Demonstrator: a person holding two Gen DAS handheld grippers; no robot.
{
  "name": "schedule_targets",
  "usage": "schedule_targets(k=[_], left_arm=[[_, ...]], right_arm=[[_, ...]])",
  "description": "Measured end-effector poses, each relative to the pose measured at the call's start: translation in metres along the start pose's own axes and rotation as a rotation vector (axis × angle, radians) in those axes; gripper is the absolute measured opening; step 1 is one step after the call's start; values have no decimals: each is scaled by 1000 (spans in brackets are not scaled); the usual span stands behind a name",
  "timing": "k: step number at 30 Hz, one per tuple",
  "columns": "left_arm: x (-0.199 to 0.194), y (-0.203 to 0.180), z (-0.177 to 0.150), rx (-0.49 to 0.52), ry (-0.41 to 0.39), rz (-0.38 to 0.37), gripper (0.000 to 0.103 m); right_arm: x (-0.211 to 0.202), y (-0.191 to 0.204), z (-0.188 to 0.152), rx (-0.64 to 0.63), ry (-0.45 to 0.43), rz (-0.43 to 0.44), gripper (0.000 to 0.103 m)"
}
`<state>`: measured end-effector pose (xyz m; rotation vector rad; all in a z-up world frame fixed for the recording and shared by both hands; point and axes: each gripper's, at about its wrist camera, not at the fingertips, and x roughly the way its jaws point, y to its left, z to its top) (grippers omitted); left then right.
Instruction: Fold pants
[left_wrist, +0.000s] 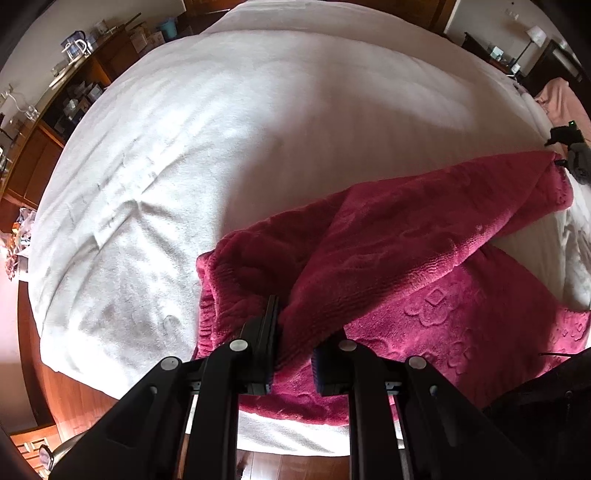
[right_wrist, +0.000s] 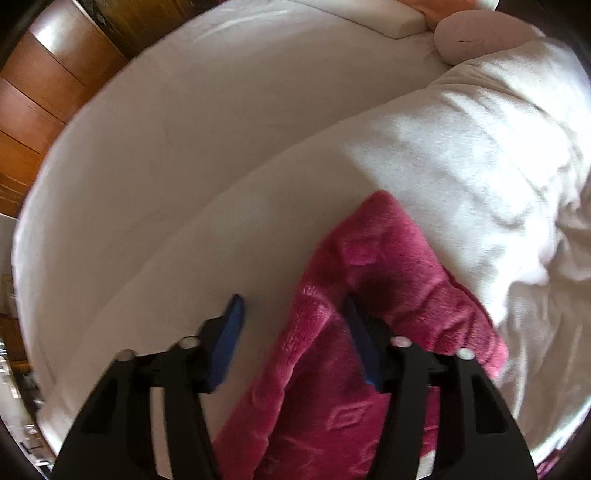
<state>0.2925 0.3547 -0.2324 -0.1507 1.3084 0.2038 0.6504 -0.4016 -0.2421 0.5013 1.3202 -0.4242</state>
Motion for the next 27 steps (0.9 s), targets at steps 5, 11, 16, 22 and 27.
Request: schedule_targets(k=[5,11,16,22,27], left_arm=[[-13,0,0,-7,-25,7,14],[-31,11,20,32,-100,7,14],[-43,31,38,52,-163,-1,14],[-53,39,35,103,-199,-44,14],[-58,39,21,155,-189,-67,14]], right_arm=[[-14,-5,-8,-13,-9,-41,7],[-71,-42,-23,21,-82,73,5],[-135,-105,-51,70,-142,145,5],[-208,-190,-119,166,-206,213,5],[-241,-258,-189,220,-234,216,5]])
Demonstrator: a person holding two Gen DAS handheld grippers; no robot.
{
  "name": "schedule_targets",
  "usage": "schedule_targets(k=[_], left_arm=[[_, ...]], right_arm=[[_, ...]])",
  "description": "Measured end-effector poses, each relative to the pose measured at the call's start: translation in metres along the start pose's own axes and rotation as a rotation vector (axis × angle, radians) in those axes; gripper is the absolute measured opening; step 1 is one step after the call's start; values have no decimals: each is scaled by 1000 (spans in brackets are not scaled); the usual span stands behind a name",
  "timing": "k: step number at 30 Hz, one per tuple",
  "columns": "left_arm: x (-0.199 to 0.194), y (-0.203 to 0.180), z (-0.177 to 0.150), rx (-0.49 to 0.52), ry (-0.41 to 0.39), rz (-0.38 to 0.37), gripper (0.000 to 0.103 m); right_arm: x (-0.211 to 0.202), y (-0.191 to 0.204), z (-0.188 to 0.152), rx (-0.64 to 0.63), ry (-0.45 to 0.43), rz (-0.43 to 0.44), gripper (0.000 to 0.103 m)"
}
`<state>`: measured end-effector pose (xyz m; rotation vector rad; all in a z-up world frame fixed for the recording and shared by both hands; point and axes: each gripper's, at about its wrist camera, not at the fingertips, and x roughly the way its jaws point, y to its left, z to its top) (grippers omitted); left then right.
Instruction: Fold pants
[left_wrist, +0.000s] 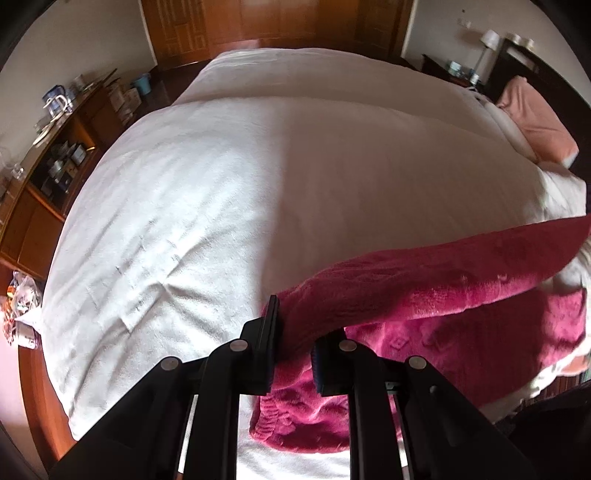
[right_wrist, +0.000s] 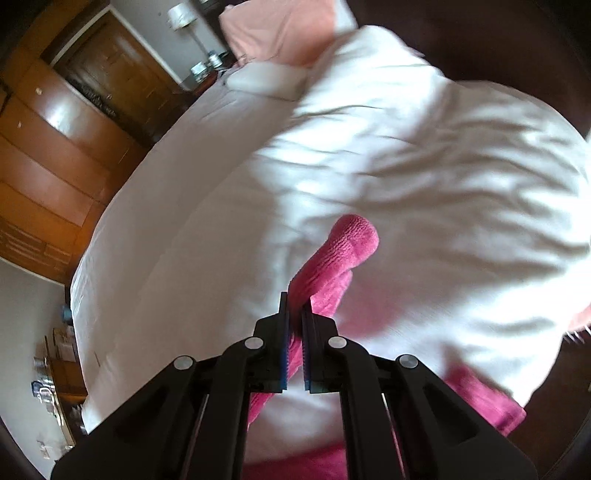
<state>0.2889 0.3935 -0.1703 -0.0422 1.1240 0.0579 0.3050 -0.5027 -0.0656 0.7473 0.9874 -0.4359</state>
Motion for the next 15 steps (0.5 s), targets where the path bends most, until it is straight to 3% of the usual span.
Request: schedule_targets(k=[9,15], left_arm=[[-22,-11,-50,60,34,19,14],[-13,-22,-91,89,118,53,14]], right_arm=[[-30,-103,-82,44,18,-28,5],[-35,-157,-124,25,31,-36,5]])
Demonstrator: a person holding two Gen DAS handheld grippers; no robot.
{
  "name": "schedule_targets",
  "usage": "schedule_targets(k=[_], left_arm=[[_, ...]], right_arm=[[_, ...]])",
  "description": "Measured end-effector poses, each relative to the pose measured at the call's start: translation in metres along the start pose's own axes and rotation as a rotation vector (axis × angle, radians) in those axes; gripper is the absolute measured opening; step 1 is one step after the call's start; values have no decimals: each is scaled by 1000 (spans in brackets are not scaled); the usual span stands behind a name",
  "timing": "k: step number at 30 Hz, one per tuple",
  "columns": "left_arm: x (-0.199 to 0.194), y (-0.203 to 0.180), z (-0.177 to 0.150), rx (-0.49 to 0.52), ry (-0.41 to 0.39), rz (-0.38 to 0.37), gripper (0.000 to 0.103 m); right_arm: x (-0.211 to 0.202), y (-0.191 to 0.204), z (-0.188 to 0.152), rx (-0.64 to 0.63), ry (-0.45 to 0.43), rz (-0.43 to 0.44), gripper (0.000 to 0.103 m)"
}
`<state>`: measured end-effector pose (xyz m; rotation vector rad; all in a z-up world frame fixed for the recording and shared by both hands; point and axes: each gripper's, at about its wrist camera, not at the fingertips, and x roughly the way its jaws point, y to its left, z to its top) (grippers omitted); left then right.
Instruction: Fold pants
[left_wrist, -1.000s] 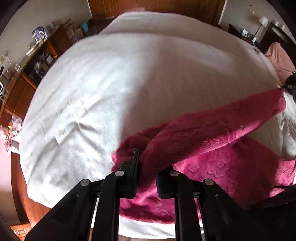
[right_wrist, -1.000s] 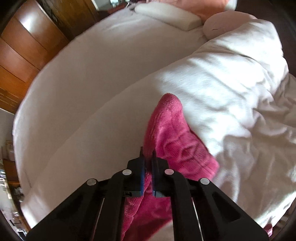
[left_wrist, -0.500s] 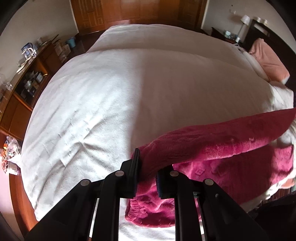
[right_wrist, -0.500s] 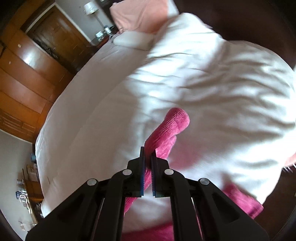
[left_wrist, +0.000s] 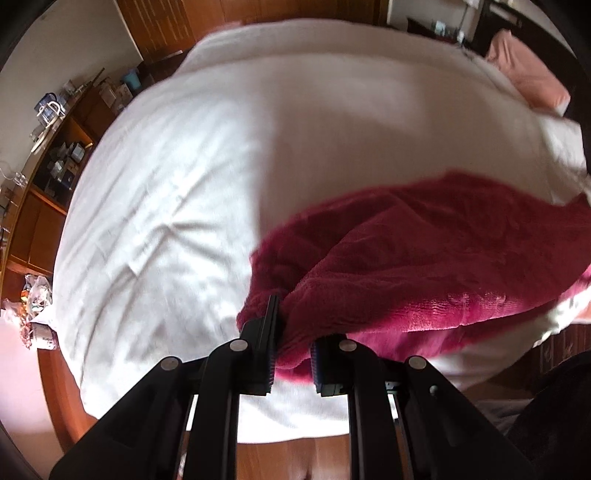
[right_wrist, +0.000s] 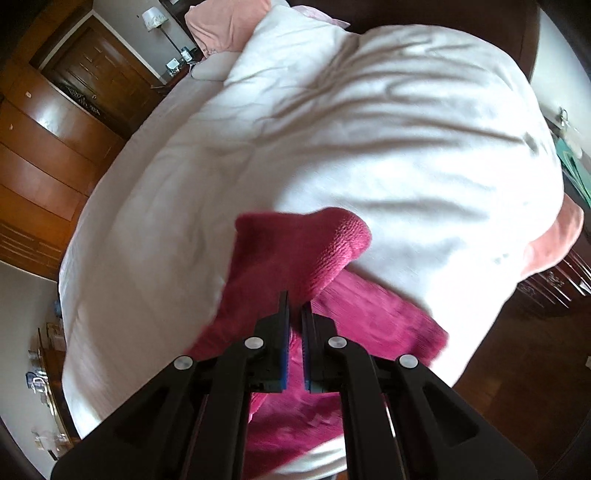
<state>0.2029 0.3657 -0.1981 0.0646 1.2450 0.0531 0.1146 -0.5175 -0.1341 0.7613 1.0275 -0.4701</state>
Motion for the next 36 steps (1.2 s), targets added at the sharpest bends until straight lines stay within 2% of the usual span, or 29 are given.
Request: schedule_targets(k=[6,14,17,18,19,24,26,31,32,36], left_arm=[[20,-13,-33,37,62,35,14],[66,-26,-65,48,155,120,15],[79,-24,-70,1,182,125,17],[81,-22,-73,-30,184,114,17],[82,-20,-77,-55,179,101,17],[73,-8,-100,-159,152,17,18],[75,-6,-103,-151,172,18,21],[80,5,-91,-189,177,32,21],[79,4,-88,-184,172,38,21],[74,-5,-78,-62,192,64,21]], right_arm=[[-3,-43,-38,-13,11,-13,5],[50,-79,-64,-47,58,-88,5],[59,-89,-65,-43,62,-90,6],[59,-89,-65,-44,58,-91,11],[59,-90,-65,-51,55,-105,20],[47,-86,-63,-108,20,-142,24],[36,-91,-59,-113,-8,-175,32],[18,-89,-49,-128,-47,-197,33],[9,-85,-50,-144,-64,-196,33],[-1,-54,-42,-202,-109,-177,33]])
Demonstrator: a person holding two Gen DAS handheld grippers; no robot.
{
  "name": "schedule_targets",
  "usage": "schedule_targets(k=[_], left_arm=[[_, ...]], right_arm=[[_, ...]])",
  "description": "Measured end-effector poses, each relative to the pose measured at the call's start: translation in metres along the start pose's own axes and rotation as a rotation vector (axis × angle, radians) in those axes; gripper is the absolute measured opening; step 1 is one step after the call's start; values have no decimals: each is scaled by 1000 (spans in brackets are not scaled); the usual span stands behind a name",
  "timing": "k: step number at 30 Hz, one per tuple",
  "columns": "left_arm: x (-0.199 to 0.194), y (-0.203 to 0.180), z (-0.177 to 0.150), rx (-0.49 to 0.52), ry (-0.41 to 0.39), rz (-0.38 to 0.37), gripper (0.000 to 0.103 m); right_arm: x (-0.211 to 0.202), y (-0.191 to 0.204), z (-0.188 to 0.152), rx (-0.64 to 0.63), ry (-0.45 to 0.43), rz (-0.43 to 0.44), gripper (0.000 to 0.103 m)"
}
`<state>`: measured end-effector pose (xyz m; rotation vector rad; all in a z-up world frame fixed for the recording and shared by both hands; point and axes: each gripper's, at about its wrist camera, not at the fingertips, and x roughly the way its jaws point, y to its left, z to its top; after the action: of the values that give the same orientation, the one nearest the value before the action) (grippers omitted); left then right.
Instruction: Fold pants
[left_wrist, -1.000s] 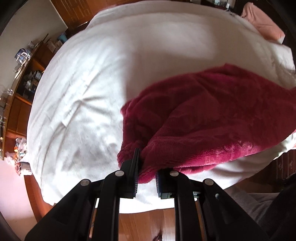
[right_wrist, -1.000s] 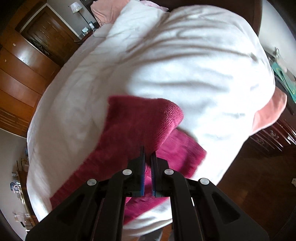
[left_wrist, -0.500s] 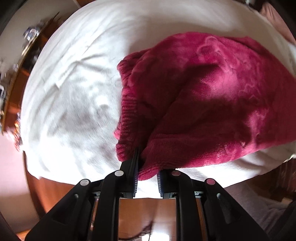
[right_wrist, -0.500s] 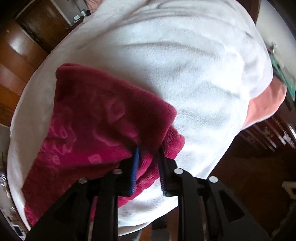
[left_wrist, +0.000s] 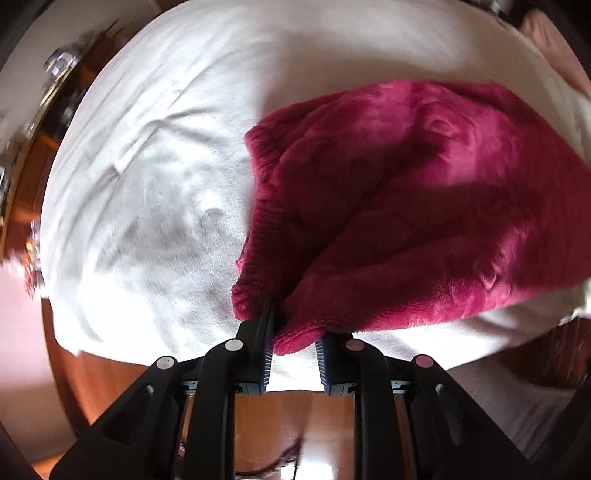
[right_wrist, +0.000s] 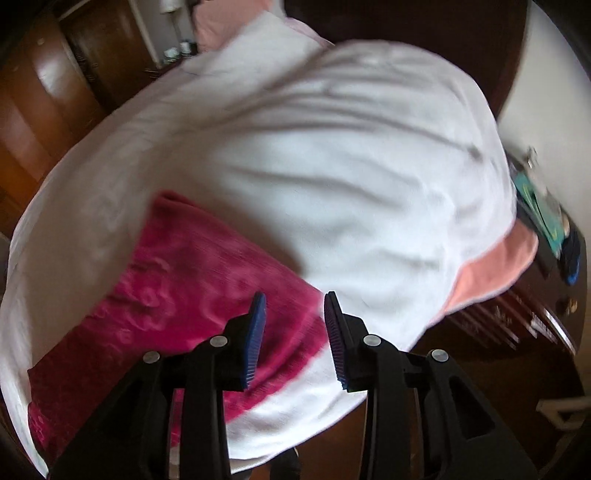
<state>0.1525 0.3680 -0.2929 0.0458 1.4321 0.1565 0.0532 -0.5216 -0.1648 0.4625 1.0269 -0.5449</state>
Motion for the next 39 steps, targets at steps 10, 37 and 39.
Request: schedule_targets(k=[10,37,39], left_arm=[[5,-1,3,163,60,15,22],[-1,88,21,-199,-40,-377,54],[5,93,34,-275,-72,-389,54]], right_arm=[[48,87,-4,-177,113,50,41],[111,144,-3,-212,209,-191,42],[114,150,-4,-213,211,-203,42]])
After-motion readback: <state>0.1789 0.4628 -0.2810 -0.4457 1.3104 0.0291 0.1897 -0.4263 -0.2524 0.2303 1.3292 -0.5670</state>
